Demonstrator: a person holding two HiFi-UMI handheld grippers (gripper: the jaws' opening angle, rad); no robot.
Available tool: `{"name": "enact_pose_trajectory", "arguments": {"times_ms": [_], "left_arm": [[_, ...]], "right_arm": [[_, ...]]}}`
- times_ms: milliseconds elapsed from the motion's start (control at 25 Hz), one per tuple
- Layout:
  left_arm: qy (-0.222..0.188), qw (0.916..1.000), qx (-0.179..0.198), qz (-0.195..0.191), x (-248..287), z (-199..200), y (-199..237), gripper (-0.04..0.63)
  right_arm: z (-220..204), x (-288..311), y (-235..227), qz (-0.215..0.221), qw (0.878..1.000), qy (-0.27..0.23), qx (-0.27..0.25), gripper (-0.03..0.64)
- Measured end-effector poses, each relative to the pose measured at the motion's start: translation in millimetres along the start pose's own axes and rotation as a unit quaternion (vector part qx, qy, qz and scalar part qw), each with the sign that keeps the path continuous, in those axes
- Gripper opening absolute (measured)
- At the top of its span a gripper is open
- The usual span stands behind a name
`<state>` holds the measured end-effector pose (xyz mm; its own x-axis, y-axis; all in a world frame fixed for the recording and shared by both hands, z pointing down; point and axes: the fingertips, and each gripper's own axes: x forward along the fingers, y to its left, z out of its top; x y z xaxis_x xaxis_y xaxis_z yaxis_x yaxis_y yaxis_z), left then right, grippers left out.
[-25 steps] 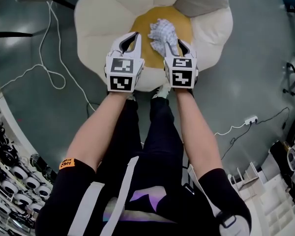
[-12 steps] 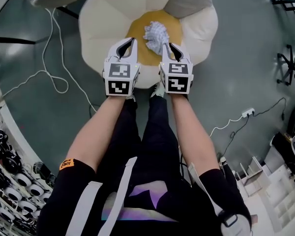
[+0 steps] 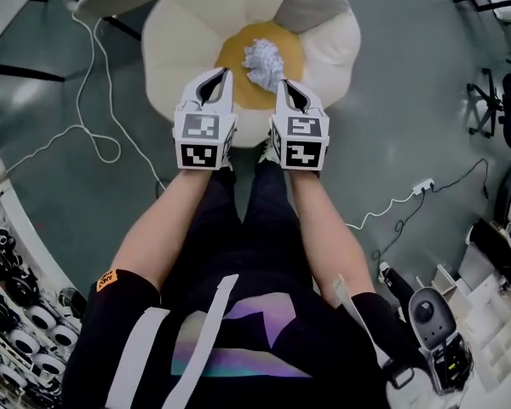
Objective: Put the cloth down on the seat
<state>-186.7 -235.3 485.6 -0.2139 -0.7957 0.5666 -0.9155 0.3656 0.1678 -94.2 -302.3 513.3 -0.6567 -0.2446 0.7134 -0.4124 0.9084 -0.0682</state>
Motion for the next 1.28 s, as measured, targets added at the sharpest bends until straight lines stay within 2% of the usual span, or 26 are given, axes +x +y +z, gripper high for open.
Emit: {"name": "enact_pose_trajectory", "arguments": {"times_ms": [240,480,680,1080,1280], "left_arm": [[-0.015,0.9998,-0.004,-0.014,-35,24,-5,0.003],[-0.043,0.9981,0.012,-0.044,-58,46,-17,0.003],[-0.05,0.9966,-0.001,-0.066,-77,51,-23,0.003],[-0.095,0.9918,0.053,-0.067,-127,75,-77,0.003],[-0.121,0.9898,0.051,-0.054,-152,92,-115,0.003]], "right_arm": [[18,-31,15,-0.005,1.0,-0.011,-0.006,0.002],[35,-53,29,-0.018,0.999,-0.036,-0.008,0.002],[52,-79,40,-0.028,0.998,-0.062,-0.003,0.002],[74,-171,35,-0.03,0.99,-0.133,-0.034,0.002],[71,-214,21,-0.016,0.986,-0.159,-0.05,0.002]]}}
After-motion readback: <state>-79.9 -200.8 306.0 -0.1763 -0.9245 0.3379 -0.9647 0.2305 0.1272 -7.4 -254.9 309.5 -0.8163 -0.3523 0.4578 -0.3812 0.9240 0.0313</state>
